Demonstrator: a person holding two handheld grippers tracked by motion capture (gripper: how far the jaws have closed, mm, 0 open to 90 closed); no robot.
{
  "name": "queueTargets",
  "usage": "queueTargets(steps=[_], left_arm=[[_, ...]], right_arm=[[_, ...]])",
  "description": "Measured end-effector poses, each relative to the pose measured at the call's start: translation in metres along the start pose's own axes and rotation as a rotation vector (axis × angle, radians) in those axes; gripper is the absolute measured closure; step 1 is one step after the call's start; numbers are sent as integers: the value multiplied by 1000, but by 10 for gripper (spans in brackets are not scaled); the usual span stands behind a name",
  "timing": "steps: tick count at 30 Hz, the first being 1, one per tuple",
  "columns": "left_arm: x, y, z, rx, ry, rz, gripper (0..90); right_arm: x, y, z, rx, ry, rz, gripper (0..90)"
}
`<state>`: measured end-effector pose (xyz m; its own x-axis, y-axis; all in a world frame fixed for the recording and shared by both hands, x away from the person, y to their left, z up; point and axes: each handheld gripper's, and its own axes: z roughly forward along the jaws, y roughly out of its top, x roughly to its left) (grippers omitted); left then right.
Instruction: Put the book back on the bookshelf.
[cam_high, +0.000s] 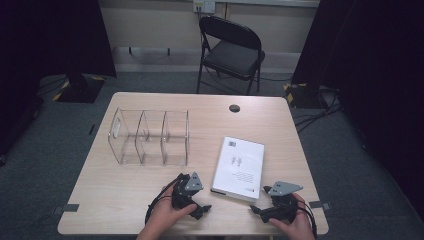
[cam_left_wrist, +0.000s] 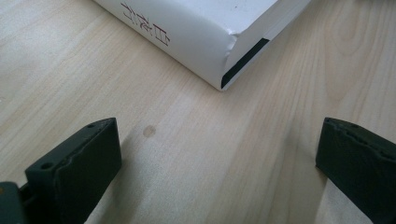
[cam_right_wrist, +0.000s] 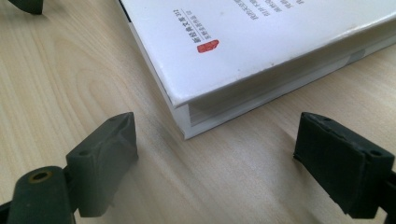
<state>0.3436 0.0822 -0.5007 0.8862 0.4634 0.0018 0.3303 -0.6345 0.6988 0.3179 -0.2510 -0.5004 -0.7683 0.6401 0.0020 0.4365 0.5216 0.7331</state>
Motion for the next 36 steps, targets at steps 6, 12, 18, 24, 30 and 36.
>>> queueTargets(steps=[6,12,18,24,30,36], left_arm=[[-1,0,2,-21,-9,-13,0],[-3,0,0,-12,22,-33,9],[1,5,1,-32,51,-78,157],[-1,21,11,-25,30,-46,291],[0,31,20,-33,17,-34,383],[-2,35,22,-14,26,-47,376]], right_arm=[[1,0,-1,2,-11,8,126],[8,1,0,-2,-63,58,177],[12,6,3,-44,-56,115,307],[18,12,11,-48,-104,127,392],[19,12,11,-40,-118,108,411],[19,12,10,-44,-115,93,419]])
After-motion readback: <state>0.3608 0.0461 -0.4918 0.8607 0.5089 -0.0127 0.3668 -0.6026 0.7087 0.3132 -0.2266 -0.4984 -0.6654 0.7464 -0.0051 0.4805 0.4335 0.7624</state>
